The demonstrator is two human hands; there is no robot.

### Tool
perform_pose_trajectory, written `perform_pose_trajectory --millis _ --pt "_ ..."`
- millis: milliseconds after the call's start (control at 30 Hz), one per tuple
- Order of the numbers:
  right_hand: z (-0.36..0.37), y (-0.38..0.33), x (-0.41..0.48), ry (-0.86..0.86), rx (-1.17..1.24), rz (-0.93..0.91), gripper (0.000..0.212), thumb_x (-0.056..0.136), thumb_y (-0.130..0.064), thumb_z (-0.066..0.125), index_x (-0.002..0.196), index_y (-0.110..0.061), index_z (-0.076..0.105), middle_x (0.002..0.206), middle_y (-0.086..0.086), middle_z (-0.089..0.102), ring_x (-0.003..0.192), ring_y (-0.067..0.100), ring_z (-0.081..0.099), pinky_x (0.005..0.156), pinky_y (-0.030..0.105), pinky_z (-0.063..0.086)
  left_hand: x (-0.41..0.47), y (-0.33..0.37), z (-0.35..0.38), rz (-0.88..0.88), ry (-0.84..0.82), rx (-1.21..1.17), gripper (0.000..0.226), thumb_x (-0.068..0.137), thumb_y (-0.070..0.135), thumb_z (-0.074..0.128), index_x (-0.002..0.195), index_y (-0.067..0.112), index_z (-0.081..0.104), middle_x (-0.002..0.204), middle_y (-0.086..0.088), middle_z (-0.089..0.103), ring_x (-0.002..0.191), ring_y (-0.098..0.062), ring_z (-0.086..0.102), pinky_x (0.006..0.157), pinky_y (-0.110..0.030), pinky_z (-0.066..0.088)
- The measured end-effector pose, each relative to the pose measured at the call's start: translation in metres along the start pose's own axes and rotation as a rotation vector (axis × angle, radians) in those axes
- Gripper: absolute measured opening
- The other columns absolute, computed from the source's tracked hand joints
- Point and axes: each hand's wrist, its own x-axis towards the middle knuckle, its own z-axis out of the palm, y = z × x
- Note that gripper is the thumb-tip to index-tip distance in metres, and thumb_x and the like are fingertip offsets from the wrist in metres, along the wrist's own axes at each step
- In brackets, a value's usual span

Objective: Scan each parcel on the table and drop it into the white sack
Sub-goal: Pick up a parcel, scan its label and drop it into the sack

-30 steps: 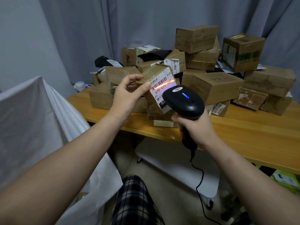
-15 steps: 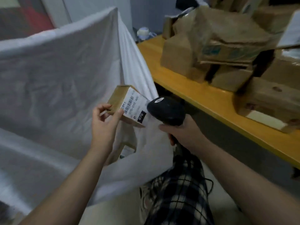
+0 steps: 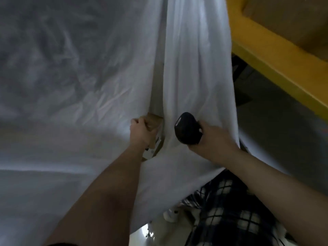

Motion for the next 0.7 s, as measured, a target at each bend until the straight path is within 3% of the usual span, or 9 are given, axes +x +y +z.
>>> perform_pose_trajectory --millis 133,267,367,467,533,600,700 --pt "0.002 0.005 0.006 0.021 -0.07 0.04 0.028 0.085 -0.035 0.063 0.1 -0.025 0.041 0.08 -0.009 0.052 0.072 0.017 0.05 0.064 0.032 0.039 0.02 -0.003 0.01 -0.081 -0.162 0.222 0.053 0.088 0.041 0.06 0.126 0.006 0.046 0.131 -0.017 0.038 0.116 -0.037 0.044 0.099 -0.044 0.043" --pt "0.0 0.003 0.002 0.057 -0.055 0.042 0.028 0.085 -0.034 0.063 0.104 -0.021 0.046 0.084 -0.006 0.058 0.076 0.019 0.055 0.068 0.033 0.039 0.011 0.01 0.001 -0.041 -0.149 0.27 0.046 0.092 0.042 0.051 0.123 0.008 0.051 0.121 -0.016 0.046 0.114 -0.037 0.047 0.092 -0.041 0.042" --pt "-0.009 0.0 -0.01 0.07 0.063 0.01 0.032 0.083 -0.03 0.068 0.106 -0.017 0.05 0.09 -0.001 0.062 0.085 0.021 0.061 0.069 0.033 0.047 -0.006 0.034 -0.017 0.083 -0.116 0.257 0.037 0.095 0.028 0.05 0.124 0.004 0.05 0.122 -0.015 0.046 0.112 -0.034 0.048 0.092 -0.038 0.043" --pt "-0.027 0.001 -0.032 0.16 0.181 0.031 0.036 0.082 -0.032 0.071 0.109 -0.024 0.048 0.091 -0.005 0.058 0.085 0.018 0.056 0.071 0.033 0.046 -0.03 0.068 -0.042 0.226 -0.017 0.194 0.028 0.097 0.023 0.047 0.116 0.006 0.054 0.114 -0.01 0.051 0.107 -0.029 0.053 0.082 -0.03 0.042" --pt "-0.04 0.004 -0.051 0.229 0.266 0.054 0.034 0.083 -0.03 0.072 0.109 -0.026 0.05 0.088 -0.007 0.053 0.083 0.016 0.051 0.072 0.029 0.043 -0.056 0.094 -0.057 0.285 0.045 0.088 0.029 0.096 0.025 0.05 0.12 0.009 0.057 0.117 -0.007 0.054 0.108 -0.025 0.055 0.09 -0.032 0.046" --pt "-0.051 0.009 -0.072 0.292 0.361 0.058 0.026 0.083 -0.027 0.072 0.101 -0.024 0.053 0.087 -0.004 0.058 0.086 0.018 0.057 0.073 0.031 0.046 -0.085 0.119 -0.069 0.408 0.124 0.024 0.033 0.095 0.027 0.056 0.125 0.014 0.055 0.125 -0.003 0.055 0.115 -0.019 0.053 0.097 -0.026 0.041" --pt "-0.072 0.017 -0.108 0.419 0.487 0.045 0.022 0.08 -0.025 0.074 0.087 -0.03 0.054 0.086 -0.002 0.065 0.087 0.023 0.064 0.074 0.035 0.052 -0.132 0.159 -0.082 0.619 0.18 0.0 0.035 0.094 0.026 0.059 0.127 0.017 0.054 0.128 0.0 0.055 0.117 -0.015 0.051 0.095 -0.023 0.037"
